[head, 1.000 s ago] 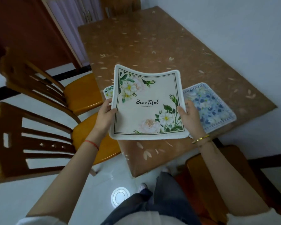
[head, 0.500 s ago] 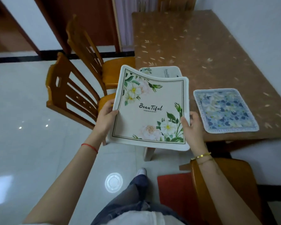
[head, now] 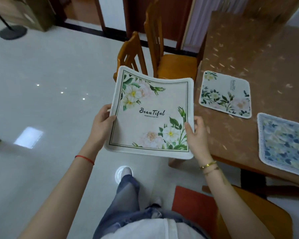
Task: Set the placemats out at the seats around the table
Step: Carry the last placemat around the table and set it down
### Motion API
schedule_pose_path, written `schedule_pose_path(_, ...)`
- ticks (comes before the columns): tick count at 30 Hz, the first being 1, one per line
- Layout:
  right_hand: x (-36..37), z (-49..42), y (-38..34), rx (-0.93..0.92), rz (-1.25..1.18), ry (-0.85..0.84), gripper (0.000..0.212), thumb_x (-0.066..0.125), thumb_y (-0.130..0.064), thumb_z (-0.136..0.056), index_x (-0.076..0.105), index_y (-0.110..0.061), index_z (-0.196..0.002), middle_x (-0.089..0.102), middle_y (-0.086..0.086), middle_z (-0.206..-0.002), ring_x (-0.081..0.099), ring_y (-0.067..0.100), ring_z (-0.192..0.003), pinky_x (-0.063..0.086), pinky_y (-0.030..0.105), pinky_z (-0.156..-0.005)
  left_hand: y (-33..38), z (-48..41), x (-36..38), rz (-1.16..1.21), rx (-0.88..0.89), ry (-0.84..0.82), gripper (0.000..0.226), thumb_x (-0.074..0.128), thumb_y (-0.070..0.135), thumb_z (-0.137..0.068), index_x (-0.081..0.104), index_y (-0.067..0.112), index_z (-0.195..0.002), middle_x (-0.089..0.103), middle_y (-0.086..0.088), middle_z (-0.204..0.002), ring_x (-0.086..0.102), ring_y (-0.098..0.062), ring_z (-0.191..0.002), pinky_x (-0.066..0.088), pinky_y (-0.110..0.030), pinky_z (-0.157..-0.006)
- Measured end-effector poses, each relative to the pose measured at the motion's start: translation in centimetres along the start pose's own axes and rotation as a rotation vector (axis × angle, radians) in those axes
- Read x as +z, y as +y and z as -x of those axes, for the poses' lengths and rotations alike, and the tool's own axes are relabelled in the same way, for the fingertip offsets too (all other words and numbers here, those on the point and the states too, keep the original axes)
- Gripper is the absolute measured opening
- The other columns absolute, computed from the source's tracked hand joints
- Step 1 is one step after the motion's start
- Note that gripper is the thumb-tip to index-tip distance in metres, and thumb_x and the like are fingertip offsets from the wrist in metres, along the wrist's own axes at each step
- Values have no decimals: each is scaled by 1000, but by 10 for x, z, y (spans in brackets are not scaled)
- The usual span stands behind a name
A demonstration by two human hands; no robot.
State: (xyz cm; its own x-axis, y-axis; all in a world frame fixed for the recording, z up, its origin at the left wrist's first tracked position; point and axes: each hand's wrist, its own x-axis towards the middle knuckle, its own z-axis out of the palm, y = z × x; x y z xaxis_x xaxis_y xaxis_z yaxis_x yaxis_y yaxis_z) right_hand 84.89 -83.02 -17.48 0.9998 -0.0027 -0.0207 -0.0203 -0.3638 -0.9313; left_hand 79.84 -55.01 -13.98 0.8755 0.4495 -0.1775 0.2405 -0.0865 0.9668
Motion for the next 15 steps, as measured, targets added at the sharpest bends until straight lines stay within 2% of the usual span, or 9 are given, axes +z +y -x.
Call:
schedule_pose_path(2, 29, -9, -14, -2, 0, -61, 13, 51, -18, -98, 48, -11, -109, 64, 23, -90, 54, 26, -64, 42, 29, -60, -3, -10, -28, 11, 5, 53, 41, 43, -9, -89, 59, 7, -123, 68, 5, -89, 64, 9, -65, 49, -8, -63)
schedule_pose_path(3, 44, -15, -20, -10, 0, -83, 11, 51, -19, -98, 48, -12, -107, 62, 24, -87, 48, 27, -61, 39, 33, -56, -4, -16, -42, 16, 7, 78, 42, 43, -9, -89, 59, 7, -123, 68, 5, -90, 64, 8, -66, 49, -8, -64)
schedule_pose_path(5, 78, -29, -34, -26, 7, -118, 7, 51, -20, -98, 48, -18, -104, 63, 18, -83, 44, 21, -58, 35, 33, -53, -6, -31, -73, 30, 11, 120, 41, 44, -8, -89, 60, 9, -122, 69, 6, -91, 65, 8, -68, 49, -8, -64)
schedule_pose_path(8, 131, -47, -58, -74, -1, -138, 6, 52, -20, -98, 49, -21, -103, 66, 3, -80, 47, 14, -55, 37, 28, -49, -4, -58, -119, 50, 22, 166, 39, 44, -8, -89, 61, 13, -118, 70, 6, -90, 66, 6, -69, 51, -10, -64)
schedule_pose_path(10, 162, -57, -75, -88, -8, -146, 6, 53, -21, -98, 50, -21, -103, 67, 1, -79, 50, 24, -53, 40, 30, -49, 1, -76, -147, 71, 29, 187, 39, 45, -7, -88, 62, 16, -114, 71, 5, -89, 67, 4, -70, 51, -11, -65)
schedule_pose_path(12, 196, -67, -95, -88, -17, -148, 8, 53, -23, -98, 50, -21, -105, 70, 3, -89, 60, 40, -69, 48, 39, -53, 6, -98, -178, 67, 51, 196, 39, 46, -5, -88, 64, 21, -110, 71, 5, -90, 67, 3, -72, 51, -11, -66)
schedule_pose_path(15, 242, -86, -121, -87, -35, -136, 10, 53, -23, -98, 50, -22, -107, 71, 2, -96, 65, 41, -82, 54, 47, -64, 15, -136, -218, 48, 61, 192, 40, 47, -1, -85, 65, 30, -103, 71, 6, -90, 67, 3, -73, 52, -11, -66)
